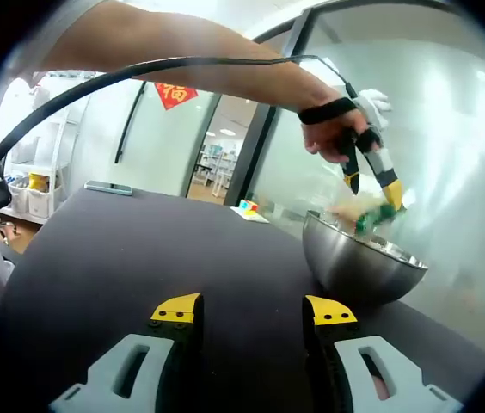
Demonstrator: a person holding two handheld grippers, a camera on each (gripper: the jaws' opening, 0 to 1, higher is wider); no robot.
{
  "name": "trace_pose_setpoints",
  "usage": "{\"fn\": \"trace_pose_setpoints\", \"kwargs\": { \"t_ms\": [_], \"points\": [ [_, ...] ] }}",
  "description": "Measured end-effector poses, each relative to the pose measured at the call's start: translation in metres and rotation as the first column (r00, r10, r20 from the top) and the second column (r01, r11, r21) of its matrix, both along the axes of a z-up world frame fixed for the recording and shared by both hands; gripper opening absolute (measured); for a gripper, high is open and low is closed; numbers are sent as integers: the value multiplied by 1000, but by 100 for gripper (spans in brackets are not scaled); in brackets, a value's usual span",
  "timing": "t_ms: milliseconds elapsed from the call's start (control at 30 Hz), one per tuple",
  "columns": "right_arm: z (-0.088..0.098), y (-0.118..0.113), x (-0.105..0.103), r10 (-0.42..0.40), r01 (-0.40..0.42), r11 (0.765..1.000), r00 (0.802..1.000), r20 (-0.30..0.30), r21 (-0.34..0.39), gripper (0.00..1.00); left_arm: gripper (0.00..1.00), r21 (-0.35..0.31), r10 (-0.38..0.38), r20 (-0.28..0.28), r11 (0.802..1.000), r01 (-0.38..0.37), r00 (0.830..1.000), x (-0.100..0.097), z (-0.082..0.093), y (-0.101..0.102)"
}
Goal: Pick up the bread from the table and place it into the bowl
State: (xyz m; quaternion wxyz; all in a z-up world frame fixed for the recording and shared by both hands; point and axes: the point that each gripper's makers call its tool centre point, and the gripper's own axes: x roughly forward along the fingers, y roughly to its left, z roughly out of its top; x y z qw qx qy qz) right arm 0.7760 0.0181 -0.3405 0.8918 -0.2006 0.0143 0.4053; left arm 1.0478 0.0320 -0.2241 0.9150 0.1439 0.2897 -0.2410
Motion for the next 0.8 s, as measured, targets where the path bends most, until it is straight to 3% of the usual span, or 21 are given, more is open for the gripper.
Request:
{"fn": "trace_pose_setpoints", "kwargs": {
  "t_ms": [167, 267, 400, 433, 500, 533, 567, 600, 633, 667, 700, 733, 767, 800],
  "points": [
    [-1, -1, 1, -7, 7, 1000, 1000, -6, 1, 43, 83, 42, -30, -4, 999, 30, 1000, -6, 2, 9],
    [-1, -2, 3, -8, 8, 1000, 1000, -6, 1, 43, 83, 64, -53, -18, 997, 54, 998, -20, -2, 18],
    [-2, -4, 6, -15, 15, 1000, 1000, -7, 1, 43, 81, 39, -105, 60, 994, 103, 993, -31, 14, 21],
    [-2, -5, 7, -18, 18, 1000, 1000, -7, 4, 43, 81, 21, -154, 115, 988, 153, 981, -35, 24, 15],
    [0, -8, 8, -33, 33, 999, 999, -9, 24, 46, 80, -10, -282, 265, 955, 295, 922, -51, 53, -1],
    [0, -9, 9, -37, 38, 999, 999, -17, 34, 46, 79, -57, -317, 346, 932, 357, 883, -66, 68, -8],
    [0, -12, 11, -43, 44, 998, 999, -25, 47, 47, 79, -151, -349, 435, 881, 449, 830, -96, 86, -14],
    [2, -16, 14, -52, 54, 997, 998, -29, 63, 48, 78, -204, -348, 470, 851, 484, 811, -111, 93, -14],
    [4, -20, 17, -63, 66, 994, 997, -36, 83, 48, 76, -282, -361, 526, 780, 559, 770, -148, 100, -11],
    [8, -25, 21, -76, 81, 990, 996, -41, 115, 49, 75, -324, -361, 560, 733, 598, 746, -169, 100, -5],
    [11, -29, 23, -87, 92, 986, 995, -47, 137, 49, 74, -384, -339, 587, 683, 621, 736, -190, 93, 3],
    [17, -35, 28, -101, 109, 976, 993, -54, 187, 49, 74, -442, -343, 584, 626, 642, 736, -208, 83, 9],
    [25, -39, 29, -95, 104, 966, 994, -50, 236, 50, 74, -486, -368, 554, 586, 648, 747, -224, 64, 13],
    [30, -44, 30, -87, 97, 955, 995, -48, 279, 51, 73, -517, -366, 533, 573, 636, 763, -233, 45, 19]
  ]
}}
